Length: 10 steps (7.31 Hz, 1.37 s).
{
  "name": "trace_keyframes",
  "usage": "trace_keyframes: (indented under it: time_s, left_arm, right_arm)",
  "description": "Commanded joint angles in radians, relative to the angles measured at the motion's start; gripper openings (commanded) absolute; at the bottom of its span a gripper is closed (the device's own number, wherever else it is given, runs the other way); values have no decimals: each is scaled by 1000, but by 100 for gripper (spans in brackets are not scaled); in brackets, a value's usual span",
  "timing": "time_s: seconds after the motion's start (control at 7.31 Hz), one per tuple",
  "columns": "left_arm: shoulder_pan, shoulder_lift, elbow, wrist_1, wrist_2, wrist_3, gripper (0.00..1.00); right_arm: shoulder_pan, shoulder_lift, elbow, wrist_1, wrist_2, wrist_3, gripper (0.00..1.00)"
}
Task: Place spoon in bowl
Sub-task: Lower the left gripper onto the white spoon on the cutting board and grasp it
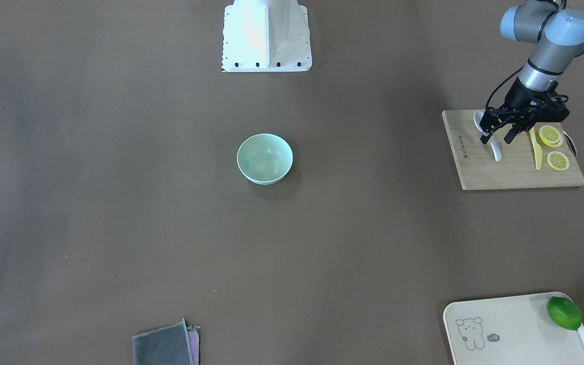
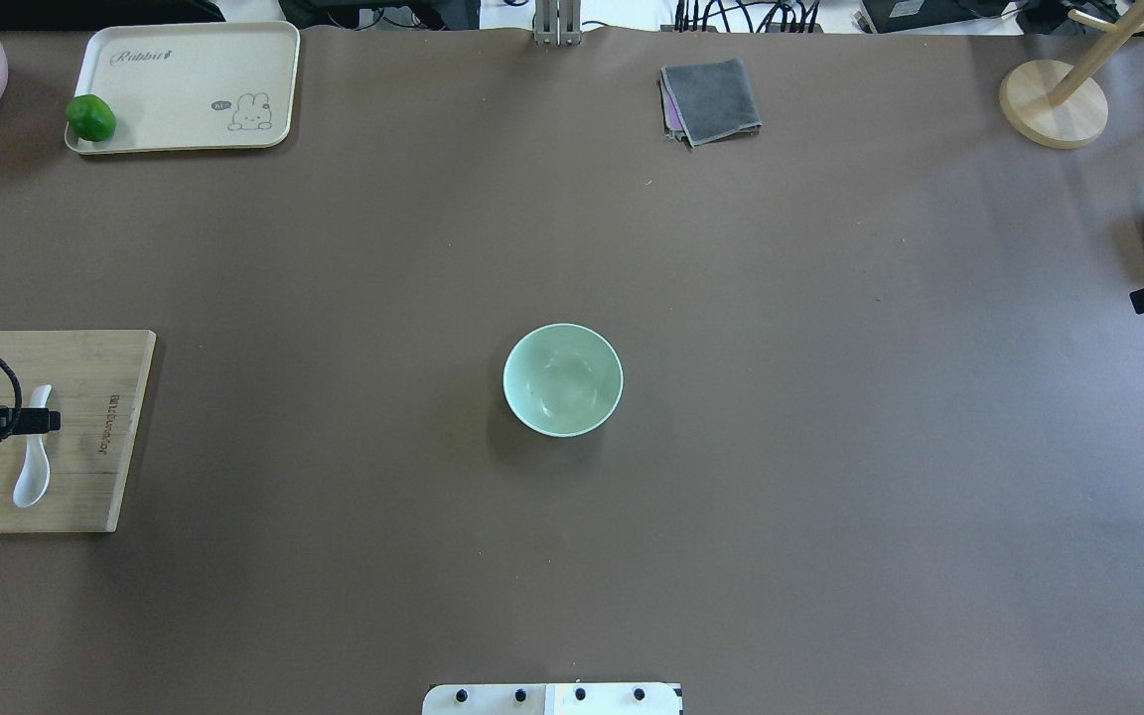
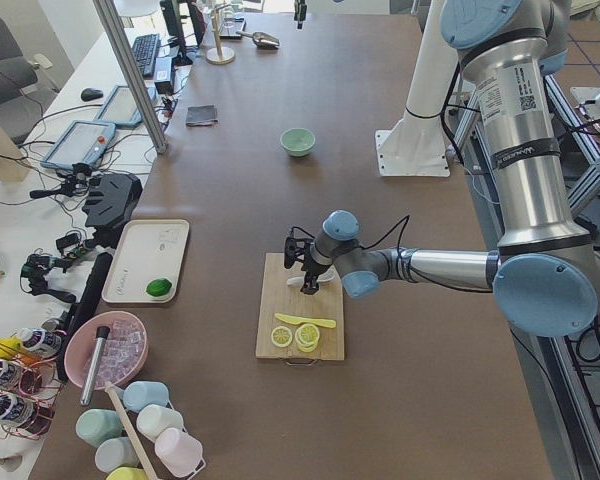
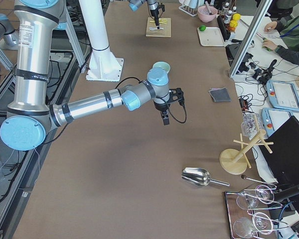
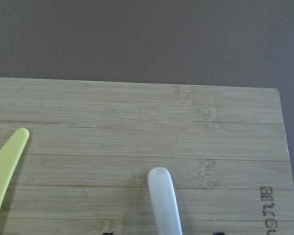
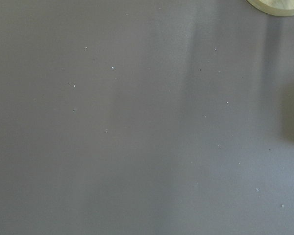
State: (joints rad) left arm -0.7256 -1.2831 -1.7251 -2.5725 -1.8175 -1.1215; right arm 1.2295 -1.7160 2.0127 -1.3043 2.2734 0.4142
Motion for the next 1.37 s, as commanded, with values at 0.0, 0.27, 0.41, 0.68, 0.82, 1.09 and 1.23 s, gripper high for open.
trace_keyframes:
  time_s: [0.0, 0.27, 0.41, 0.68, 0.82, 1.09, 1.23]
  left_arm:
    - [6, -2, 4, -2, 6, 0, 48]
    - [6, -4, -1, -2, 6, 0, 0]
    - [6, -16, -1, -2, 7, 0, 0]
    - [5, -92, -20, 11, 4, -6, 0]
    - [5, -175, -24, 59, 4, -27, 0]
    - [33, -453, -25, 234, 6, -217, 0]
    - [108, -584, -18, 312, 30, -298, 0]
  right_arm:
    - [2, -1, 0, 0, -2, 0, 100]
    - [5, -1, 0, 0, -2, 0, 100]
    - [7, -2, 1, 0, -2, 1, 100]
    - [15, -11, 1, 0, -2, 0, 100]
    - [16, -13, 3, 0, -2, 0, 100]
    - [21, -25, 0, 0, -3, 0, 100]
    - [34, -40, -2, 0, -5, 1, 100]
